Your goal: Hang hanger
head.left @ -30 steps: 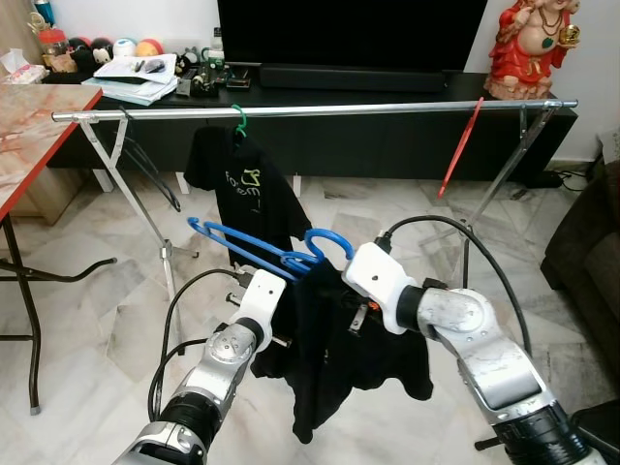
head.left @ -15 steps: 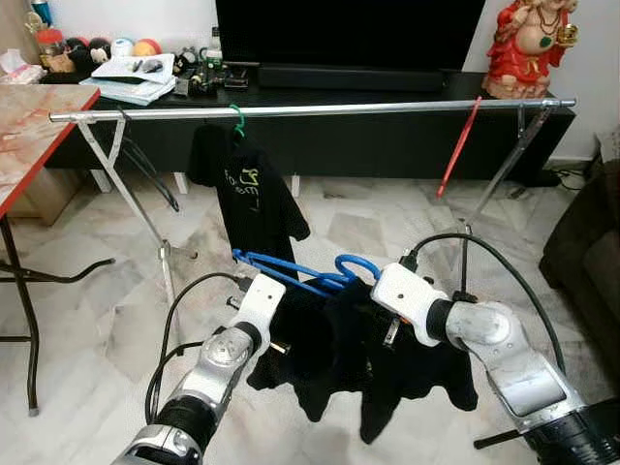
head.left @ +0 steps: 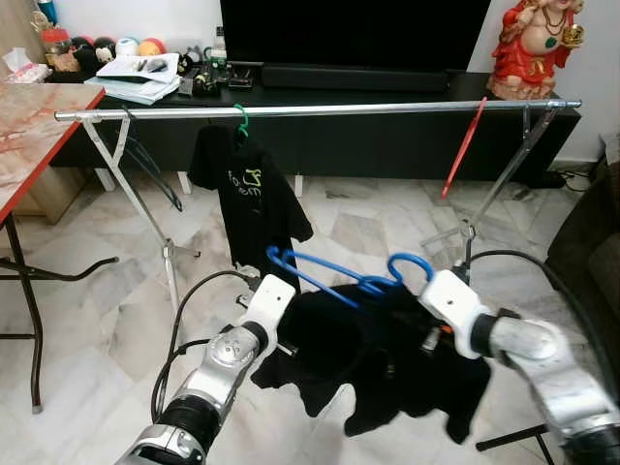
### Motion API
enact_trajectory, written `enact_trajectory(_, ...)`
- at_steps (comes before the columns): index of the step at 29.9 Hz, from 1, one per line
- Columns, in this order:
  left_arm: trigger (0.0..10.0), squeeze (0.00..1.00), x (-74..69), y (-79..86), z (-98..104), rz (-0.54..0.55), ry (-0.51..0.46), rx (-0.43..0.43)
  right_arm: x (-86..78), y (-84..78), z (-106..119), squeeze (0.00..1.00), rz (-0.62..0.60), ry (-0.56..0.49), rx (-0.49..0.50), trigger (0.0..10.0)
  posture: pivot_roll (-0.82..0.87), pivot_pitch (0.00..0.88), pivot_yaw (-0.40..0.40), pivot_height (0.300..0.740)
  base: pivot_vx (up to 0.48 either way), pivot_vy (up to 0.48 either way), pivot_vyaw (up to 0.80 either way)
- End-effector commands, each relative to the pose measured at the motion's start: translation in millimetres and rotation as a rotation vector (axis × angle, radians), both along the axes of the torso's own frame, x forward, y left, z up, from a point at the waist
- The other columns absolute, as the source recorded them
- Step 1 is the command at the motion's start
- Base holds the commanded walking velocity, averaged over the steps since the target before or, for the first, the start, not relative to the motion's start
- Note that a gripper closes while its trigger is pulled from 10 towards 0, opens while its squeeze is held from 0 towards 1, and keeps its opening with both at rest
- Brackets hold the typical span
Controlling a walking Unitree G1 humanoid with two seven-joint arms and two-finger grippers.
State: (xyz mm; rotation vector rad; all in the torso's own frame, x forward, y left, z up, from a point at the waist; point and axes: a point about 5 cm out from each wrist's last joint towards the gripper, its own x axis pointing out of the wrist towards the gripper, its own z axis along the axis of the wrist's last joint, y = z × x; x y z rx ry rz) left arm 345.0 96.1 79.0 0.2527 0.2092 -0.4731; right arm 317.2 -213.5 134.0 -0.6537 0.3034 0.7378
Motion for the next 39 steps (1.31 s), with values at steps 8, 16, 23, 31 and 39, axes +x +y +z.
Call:
enact_trajectory(8,0.0,0.00,-3.5,36.0,-13,0.113,0.055,0.049,-8.0,-84.3,26,0.00,-0.228,-0.073,0.098,0.0,-0.13,0.100,0.003,0.740,0.000,0.000,0.00)
enact_trajectory(16,0.0,0.00,-4.0,36.1,-13,0.103,0.056,0.052,-42.8,-109.1,2,0.00,-0.085,0.155,-0.024,0.0,-0.13,0.095,0.011,0.740,0.000,0.000,0.00)
enact_trajectory(23,0.0,0.00,-3.9,37.3,-13,0.100,0.057,0.056,-59.5,-144.7,-8,0.00,-0.122,0.261,-0.322,0.0,-0.13,0.104,0.016,0.740,0.000,0.000,0.00)
enact_trajectory(31,0.0,0.00,-3.7,38.3,-13,0.096,0.060,0.062,-60.2,-156.3,-3,0.00,-0.098,0.250,-0.473,0.0,-0.13,0.112,0.022,0.740,0.000,0.000,0.00)
enact_trajectory(39,0.0,0.00,-4.3,40.7,-13,0.098,0.060,0.066,-59.2,-168.5,16,0.00,-0.128,0.207,-0.464,0.0,-0.13,0.119,0.021,0.740,0.000,0.000,0.00)
